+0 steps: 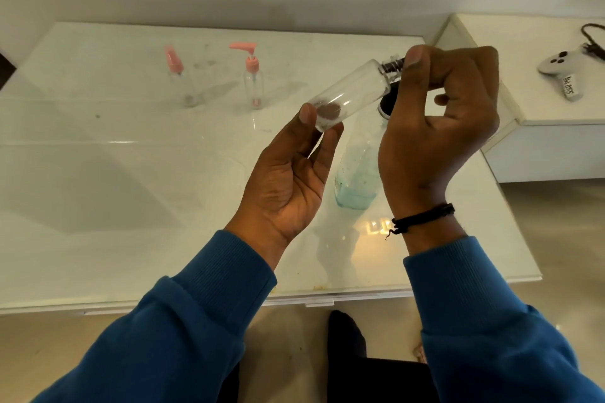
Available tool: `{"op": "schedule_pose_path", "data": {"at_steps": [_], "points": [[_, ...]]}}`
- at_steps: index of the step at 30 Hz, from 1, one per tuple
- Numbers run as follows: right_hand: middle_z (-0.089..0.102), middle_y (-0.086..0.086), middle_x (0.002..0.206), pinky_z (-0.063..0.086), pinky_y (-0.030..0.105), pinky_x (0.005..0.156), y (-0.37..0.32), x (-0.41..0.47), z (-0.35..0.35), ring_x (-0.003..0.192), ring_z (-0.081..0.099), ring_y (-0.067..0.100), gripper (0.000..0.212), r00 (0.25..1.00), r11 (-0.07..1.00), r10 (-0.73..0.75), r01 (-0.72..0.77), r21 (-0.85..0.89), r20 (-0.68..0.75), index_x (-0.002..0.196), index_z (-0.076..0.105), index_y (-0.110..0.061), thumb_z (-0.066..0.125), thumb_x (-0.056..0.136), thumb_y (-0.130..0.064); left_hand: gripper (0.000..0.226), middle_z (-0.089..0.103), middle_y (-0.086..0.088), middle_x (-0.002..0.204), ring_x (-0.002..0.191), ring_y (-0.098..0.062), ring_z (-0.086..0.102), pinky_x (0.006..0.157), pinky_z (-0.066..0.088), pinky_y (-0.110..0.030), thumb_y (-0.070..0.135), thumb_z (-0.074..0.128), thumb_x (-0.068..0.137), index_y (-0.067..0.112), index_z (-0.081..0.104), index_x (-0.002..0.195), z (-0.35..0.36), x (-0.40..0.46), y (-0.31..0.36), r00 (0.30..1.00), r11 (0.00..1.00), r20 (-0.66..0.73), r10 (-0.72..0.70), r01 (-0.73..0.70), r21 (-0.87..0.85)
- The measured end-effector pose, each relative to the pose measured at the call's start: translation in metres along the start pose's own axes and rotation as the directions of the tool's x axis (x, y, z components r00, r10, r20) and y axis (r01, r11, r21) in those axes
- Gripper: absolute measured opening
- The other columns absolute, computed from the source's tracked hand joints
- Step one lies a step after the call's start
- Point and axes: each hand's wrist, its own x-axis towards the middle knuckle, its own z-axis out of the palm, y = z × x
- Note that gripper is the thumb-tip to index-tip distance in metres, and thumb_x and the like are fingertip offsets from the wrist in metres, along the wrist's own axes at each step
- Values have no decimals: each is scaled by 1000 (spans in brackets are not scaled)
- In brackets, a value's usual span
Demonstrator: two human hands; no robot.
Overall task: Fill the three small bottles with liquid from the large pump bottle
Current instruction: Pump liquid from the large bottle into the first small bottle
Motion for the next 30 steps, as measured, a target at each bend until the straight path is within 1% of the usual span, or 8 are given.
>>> {"op": "schedule_pose_path", "data": {"at_steps": [5, 9, 11, 15, 20, 25, 28, 30], "points": [[58, 11, 70, 41, 36, 62, -1, 6, 0, 71, 49, 16, 28, 1000, 1000, 7, -7, -11, -13, 68, 63, -3, 65, 95, -10, 46, 71, -14, 111, 97, -22, 70, 68, 59, -23, 14, 77, 66, 1, 69, 109, 4, 0, 0, 1000, 1000, 6, 9, -10, 29], [58, 9, 72, 40, 31, 64, 1, 0, 0, 74, 48, 11, 26, 1000, 1000, 10, -10, 11, -14, 70, 64, -2, 65, 96, -5, 51, 69, -16, 117, 101, -23, 70, 70, 60, -25, 13, 77, 66, 0, 67, 115, 1, 0, 0, 1000, 1000, 6, -3, 3, 3], [59, 10, 72, 40, 30, 64, 2, 1, -1, 74, 49, 14, 26, 1000, 1000, 9, -9, 7, -9, 70, 64, -3, 65, 96, -6, 51, 69, -17, 118, 102, -23, 70, 71, 60, -25, 13, 79, 65, 0, 67, 114, 1, 0, 0, 1000, 1000, 12, -9, 9, -4], [58, 12, 70, 41, 36, 63, 3, 5, -1, 72, 48, 15, 29, 1000, 1000, -10, 10, -10, -22, 68, 63, -2, 65, 96, -9, 46, 71, -15, 111, 96, -22, 71, 68, 59, -23, 13, 77, 66, 1, 69, 109, 3, 0, 0, 1000, 1000, 19, -3, 3, 20], [56, 1, 75, 41, 30, 65, 2, -2, 1, 75, 48, 7, 25, 1000, 1000, -7, 7, 20, -11, 71, 64, -3, 65, 96, -4, 49, 70, -16, 115, 100, -23, 71, 70, 60, -24, 13, 80, 64, 0, 69, 110, 1, 0, 0, 1000, 1000, 16, -7, 7, 5], [57, 11, 71, 40, 30, 63, 3, 5, 0, 70, 49, 17, 27, 1000, 1000, -2, 2, 9, -11, 69, 63, -1, 65, 95, -7, 44, 71, -15, 111, 99, -21, 69, 69, 59, -23, 14, 78, 65, 1, 71, 106, 3, 0, 0, 1000, 1000, 20, 2, -3, 30], [58, 14, 71, 37, 20, 67, 2, 2, -1, 75, 46, 4, 25, 1000, 1000, 7, -7, 29, -3, 70, 64, -1, 65, 96, -3, 47, 71, -15, 111, 98, -22, 70, 69, 59, -24, 14, 79, 64, 1, 70, 108, 2, 0, -1, 1000, 1000, 11, -5, 4, 17], [60, 12, 73, 38, 22, 68, 2, -1, -1, 76, 46, 2, 24, 1000, 999, 7, -7, 38, 0, 72, 65, -2, 65, 96, -3, 47, 71, -16, 112, 97, -22, 71, 70, 60, -24, 13, 78, 66, 0, 69, 110, 1, 0, -1, 1000, 1000, 12, -4, 4, 8]]}}
